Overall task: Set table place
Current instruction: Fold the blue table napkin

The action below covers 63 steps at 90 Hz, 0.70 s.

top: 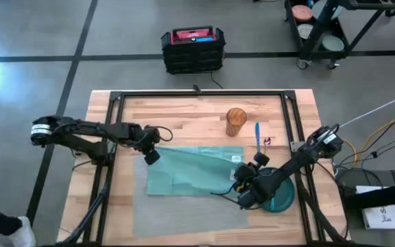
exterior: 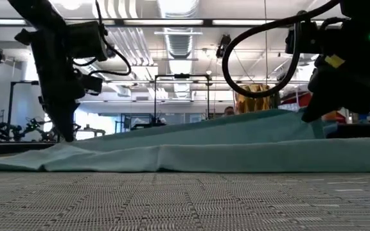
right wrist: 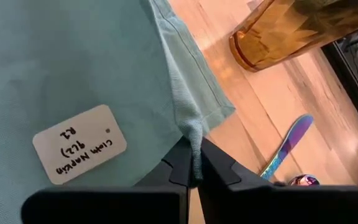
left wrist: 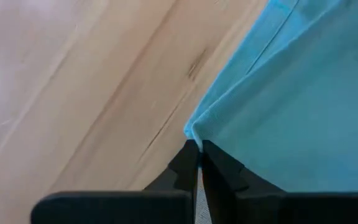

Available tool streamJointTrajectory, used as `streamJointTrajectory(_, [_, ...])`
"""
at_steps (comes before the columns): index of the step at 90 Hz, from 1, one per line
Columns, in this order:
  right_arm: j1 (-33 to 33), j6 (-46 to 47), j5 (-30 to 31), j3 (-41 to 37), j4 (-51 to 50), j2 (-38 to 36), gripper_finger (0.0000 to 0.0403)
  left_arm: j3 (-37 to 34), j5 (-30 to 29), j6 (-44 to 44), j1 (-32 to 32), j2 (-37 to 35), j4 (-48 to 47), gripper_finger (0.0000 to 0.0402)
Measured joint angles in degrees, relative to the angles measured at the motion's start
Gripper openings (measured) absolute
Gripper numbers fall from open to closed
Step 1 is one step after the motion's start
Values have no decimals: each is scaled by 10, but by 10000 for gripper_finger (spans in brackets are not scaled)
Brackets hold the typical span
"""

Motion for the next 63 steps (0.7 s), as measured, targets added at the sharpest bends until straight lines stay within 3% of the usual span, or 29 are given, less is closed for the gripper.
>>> streamJointTrajectory(13, [0,0,0,0,0,0,0,0,-17,6,0,0,2,21])
streamJointTrajectory(29, [0,0,-13,0,0,0,14,12,-20,15,0,0,-9,83])
streamJointTrajectory(48, [-1,-6,-20,0,-14,-7,94,71,-20,8,-2,-2,-92,157])
streamJointTrajectory(63, [-5,-17,-19,16,-68,-43,160,115,-21,4,-30,-21,-108,184])
